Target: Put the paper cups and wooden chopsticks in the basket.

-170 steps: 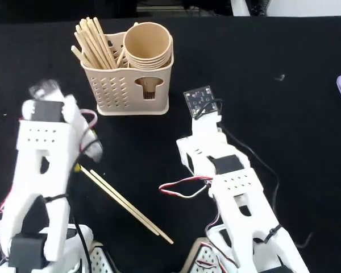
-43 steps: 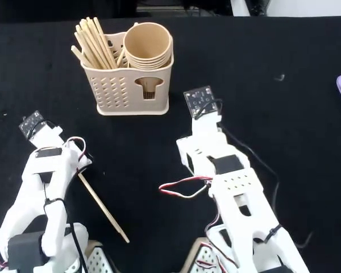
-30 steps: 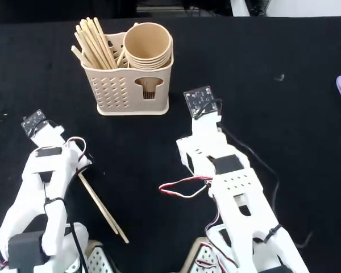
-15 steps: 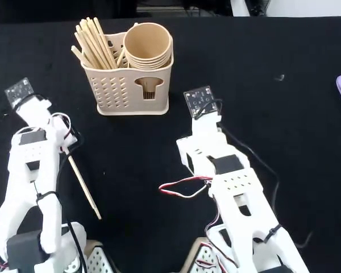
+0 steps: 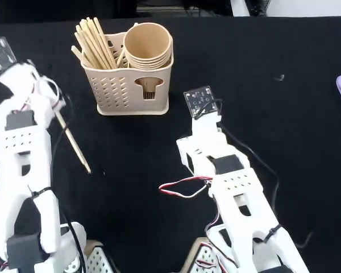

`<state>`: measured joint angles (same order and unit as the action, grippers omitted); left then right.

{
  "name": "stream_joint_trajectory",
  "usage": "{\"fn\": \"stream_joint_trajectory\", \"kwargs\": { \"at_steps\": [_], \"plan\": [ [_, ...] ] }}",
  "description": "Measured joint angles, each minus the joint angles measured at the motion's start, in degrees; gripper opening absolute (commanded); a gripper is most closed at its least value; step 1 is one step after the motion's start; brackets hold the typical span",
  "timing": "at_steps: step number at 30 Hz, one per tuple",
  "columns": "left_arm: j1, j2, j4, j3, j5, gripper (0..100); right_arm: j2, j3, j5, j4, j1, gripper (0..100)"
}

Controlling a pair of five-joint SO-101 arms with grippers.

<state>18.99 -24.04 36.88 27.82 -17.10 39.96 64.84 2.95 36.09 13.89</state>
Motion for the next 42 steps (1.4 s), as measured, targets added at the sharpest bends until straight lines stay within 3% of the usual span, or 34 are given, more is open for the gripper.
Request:
{"fn": "stream_joint_trajectory", "kwargs": {
  "at_steps": [18,35,42],
  "plan": [
    [0.0,-7.7,0.0,-27.1,0.2,3,0.0,0.0,0.0,0.0,0.0,18.4],
    [-9.1,-3.0,-20.4,-31.8,0.3,3,0.0,0.0,0.0,0.0,0.0,18.4],
    [-10.0,4.0,-22.8,-31.7,0.3,3,0.0,0.0,0.0,0.0,0.0,18.4]
  ]
}}
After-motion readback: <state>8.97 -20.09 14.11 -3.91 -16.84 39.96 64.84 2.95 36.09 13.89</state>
